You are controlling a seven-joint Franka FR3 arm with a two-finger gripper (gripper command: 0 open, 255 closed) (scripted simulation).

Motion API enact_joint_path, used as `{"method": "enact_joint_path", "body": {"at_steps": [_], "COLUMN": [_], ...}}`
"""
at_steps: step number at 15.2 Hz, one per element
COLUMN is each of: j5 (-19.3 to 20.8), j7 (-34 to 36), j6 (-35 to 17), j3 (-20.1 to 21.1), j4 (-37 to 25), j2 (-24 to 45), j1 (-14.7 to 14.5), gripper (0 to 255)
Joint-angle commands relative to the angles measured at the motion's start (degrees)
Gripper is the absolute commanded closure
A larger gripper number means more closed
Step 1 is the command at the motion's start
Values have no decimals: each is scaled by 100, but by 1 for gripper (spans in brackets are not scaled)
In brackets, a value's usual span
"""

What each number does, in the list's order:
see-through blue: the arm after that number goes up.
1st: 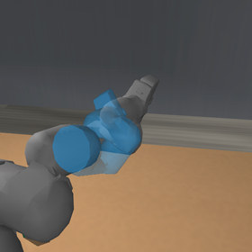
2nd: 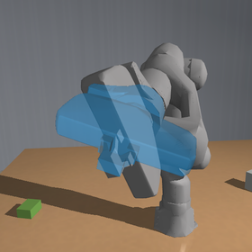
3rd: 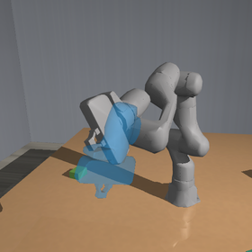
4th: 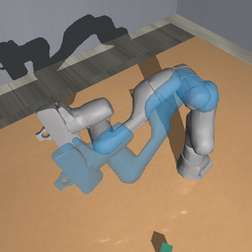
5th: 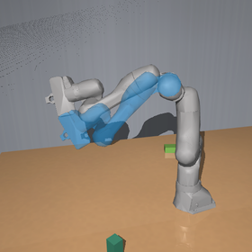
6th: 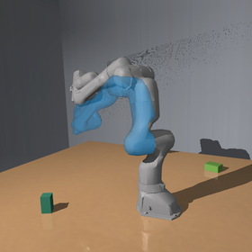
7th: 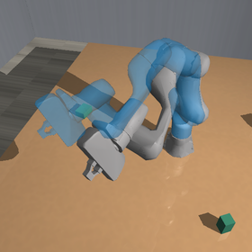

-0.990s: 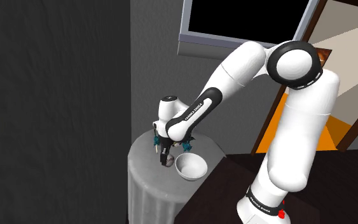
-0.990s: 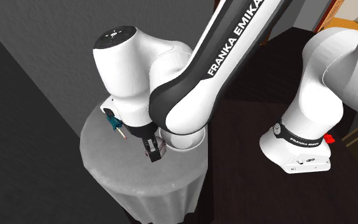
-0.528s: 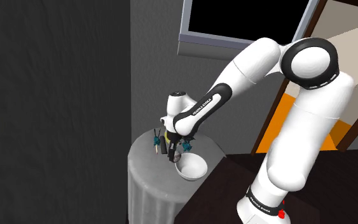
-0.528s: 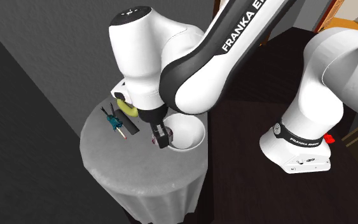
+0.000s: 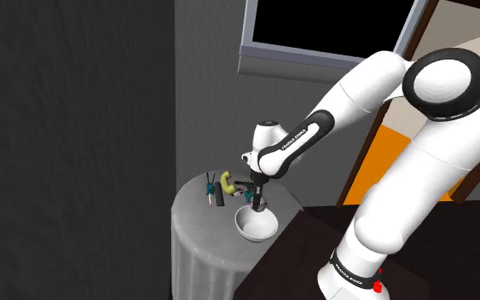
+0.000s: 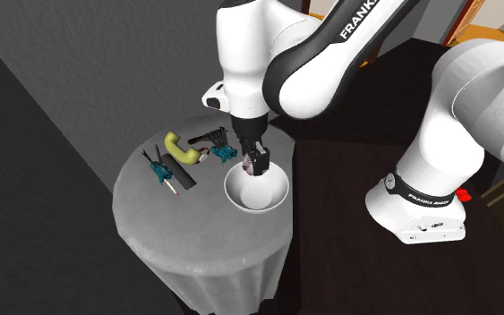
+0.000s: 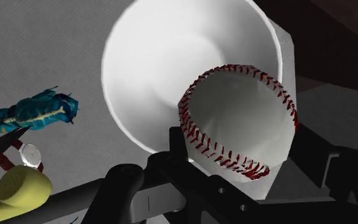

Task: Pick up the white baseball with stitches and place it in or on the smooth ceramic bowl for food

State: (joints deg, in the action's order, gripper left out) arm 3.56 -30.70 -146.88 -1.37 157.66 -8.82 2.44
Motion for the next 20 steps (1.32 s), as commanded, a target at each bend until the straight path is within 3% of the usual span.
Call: {"method": "enact_joint_path", "body": {"at_steps": [1,15,20], "j5": [85,148,151], "j7": [-279,-203,-199], "j6": [14,-1426,-1482], "j3": [-184,-195,-196], "j4": [154,170,164], "j2": [-179,1245,1307], "j1": [160,173,173], "gripper": [255,255,255]}}
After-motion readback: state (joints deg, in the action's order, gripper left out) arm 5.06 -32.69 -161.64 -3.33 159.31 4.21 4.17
